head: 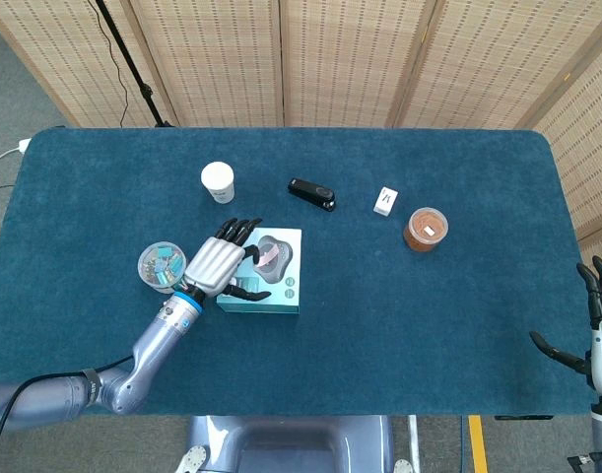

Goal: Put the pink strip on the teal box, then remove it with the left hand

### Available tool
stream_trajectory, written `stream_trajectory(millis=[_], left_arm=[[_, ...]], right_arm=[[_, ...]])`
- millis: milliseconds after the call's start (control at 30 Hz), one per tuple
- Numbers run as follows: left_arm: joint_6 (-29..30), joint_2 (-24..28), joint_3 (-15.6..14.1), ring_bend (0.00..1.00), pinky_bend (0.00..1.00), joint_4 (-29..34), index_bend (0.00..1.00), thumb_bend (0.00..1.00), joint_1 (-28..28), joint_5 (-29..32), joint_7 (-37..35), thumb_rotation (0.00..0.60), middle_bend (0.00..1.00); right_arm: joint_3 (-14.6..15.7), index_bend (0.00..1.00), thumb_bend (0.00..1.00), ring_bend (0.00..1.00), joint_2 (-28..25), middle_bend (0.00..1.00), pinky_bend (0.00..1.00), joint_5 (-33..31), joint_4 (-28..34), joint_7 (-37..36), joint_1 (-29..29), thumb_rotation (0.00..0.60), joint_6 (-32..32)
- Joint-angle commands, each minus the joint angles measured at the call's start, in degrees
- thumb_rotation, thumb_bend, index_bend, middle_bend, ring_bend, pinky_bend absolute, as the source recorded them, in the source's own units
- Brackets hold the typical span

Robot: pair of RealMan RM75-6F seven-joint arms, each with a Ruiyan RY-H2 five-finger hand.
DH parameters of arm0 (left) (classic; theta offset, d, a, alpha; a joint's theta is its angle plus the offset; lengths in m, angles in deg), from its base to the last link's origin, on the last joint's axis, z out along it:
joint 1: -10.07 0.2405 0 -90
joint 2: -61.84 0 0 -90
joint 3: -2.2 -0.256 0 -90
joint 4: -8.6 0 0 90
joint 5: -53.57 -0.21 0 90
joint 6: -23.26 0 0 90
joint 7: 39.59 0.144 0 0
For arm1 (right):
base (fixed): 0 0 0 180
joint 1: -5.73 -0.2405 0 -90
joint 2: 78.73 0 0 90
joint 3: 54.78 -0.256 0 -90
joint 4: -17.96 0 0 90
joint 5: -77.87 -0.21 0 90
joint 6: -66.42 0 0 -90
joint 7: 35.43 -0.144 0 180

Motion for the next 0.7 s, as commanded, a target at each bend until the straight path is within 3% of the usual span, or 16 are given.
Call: stream_trajectory(millis=[33,700], left_arm=[[-0.4,-0.2,0.1,0.00,0.00,-0.7,0.46,0.00,-0.2,0.5,-0.1,0.211,0.00],[0.2,-1.3,0.0,0.00,0.00,0.6,0.46,0.00,-1.2,0.7,2.7,0.209,0.00]], right_arm=[[0.0,0.03,0.00,0.00,0.0,0.00,0.00,0.0,0.0,-0.1,0.0,0.600,-0.1],[-0.1,0.03,0.00,0.00,-0.4,0.00,0.00,-0.1,0.3,-0.8,0.2,0.600,-0.2]])
